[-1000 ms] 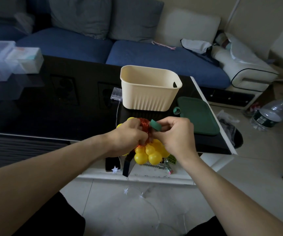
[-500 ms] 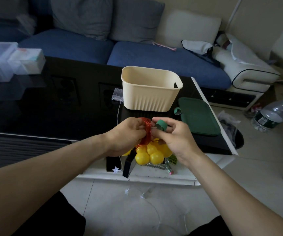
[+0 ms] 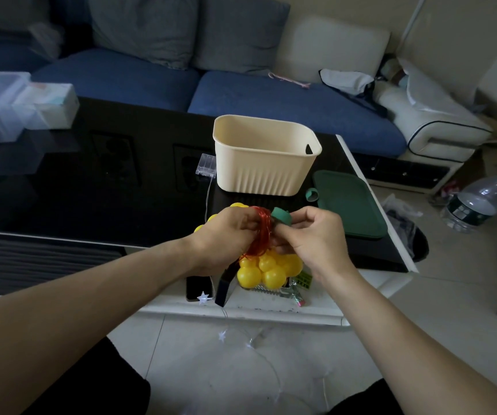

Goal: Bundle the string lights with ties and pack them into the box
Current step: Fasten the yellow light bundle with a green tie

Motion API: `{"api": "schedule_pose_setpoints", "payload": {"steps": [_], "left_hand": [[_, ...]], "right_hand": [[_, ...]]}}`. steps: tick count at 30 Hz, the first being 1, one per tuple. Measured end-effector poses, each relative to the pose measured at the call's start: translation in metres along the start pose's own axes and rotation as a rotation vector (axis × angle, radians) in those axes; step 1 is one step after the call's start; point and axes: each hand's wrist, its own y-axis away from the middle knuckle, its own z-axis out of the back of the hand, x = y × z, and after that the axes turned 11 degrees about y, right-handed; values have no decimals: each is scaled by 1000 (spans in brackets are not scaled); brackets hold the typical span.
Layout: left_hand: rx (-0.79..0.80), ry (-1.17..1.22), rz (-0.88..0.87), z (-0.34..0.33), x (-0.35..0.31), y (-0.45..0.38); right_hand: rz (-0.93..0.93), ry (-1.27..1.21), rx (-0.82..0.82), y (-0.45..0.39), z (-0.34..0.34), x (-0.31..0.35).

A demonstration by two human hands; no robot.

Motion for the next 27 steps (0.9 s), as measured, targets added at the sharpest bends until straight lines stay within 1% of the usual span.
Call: {"api": "schedule_pose_setpoints", "payload": {"steps": [4, 7, 9, 12, 16, 19, 23, 27], "left_hand": [[-28, -66, -16, 0, -1, 0], [-17, -153, -21, -2, -2, 3], [-19, -147, -16, -2, -3, 5], [-27, -110, -24, -2, -5, 6], [-8, -74, -16, 1, -5, 5], [-13, -45, -16, 4, -5, 4], [-54, -30, -5, 9, -5, 3], [-60, -93, -23, 14, -6, 3]], "right_hand": [[38, 84, -56, 0, 0, 0], [40, 113, -23, 3, -3, -1], [-15, 33, 41, 5, -3, -1], [-147, -178, 148, 4, 1, 1], [-218, -354, 309, 5, 5, 5], [-233, -380, 379, 5, 6, 7], [-238, -384, 373, 4, 7, 9], [-184, -333, 391, 5, 7, 13]]}}
